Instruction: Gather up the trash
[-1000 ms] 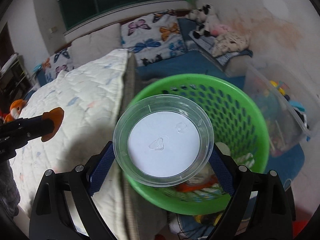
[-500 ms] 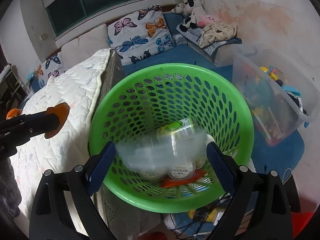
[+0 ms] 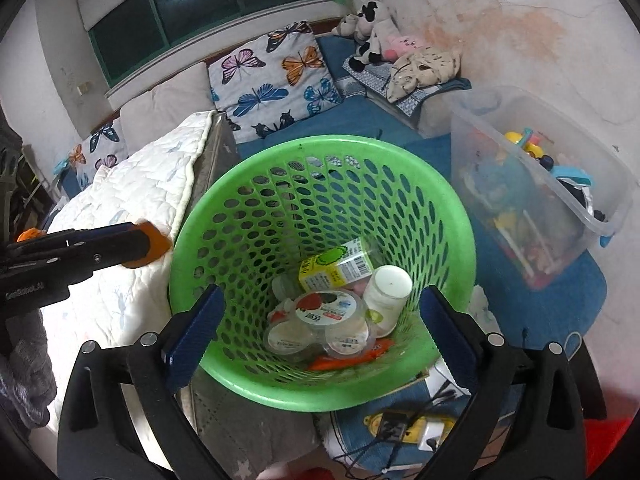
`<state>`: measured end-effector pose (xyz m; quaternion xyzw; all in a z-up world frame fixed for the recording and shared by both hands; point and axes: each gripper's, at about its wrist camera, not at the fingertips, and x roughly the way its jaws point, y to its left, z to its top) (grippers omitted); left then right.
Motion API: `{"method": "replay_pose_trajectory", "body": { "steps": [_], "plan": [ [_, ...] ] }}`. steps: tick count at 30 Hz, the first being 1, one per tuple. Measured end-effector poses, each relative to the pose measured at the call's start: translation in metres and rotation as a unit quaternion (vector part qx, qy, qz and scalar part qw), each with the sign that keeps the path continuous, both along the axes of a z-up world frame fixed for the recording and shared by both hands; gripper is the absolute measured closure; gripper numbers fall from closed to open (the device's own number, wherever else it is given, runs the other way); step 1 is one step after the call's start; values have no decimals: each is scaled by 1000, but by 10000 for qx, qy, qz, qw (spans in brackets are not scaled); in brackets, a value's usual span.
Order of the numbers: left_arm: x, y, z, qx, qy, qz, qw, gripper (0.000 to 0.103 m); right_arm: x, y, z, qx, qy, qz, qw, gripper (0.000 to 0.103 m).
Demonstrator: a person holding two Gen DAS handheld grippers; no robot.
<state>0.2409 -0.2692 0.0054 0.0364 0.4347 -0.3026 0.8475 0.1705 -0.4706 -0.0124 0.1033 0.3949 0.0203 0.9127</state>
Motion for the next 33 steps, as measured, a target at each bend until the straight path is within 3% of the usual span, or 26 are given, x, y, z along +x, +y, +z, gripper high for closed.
{"method": "replay_pose_trajectory", "body": {
  "steps": [5,14,24,33],
  "plan": [
    [-2,-7,3,-21,-98,-37,9999,54,-5,-5,2,41,-33,-87,9999,5],
    [-9,-4,7,-56,-195,-5,9998,38,-15,-3,5,52,-107,-82,9999,5],
    [-28,29,21,-42,-616,259,9978,18,-24,19,14,-65,-217,69,9997,5],
    [-46,72,29,-97,-866,614,9943,9,-31,54,22,-159,-282,289,9991,5]
  ]
}}
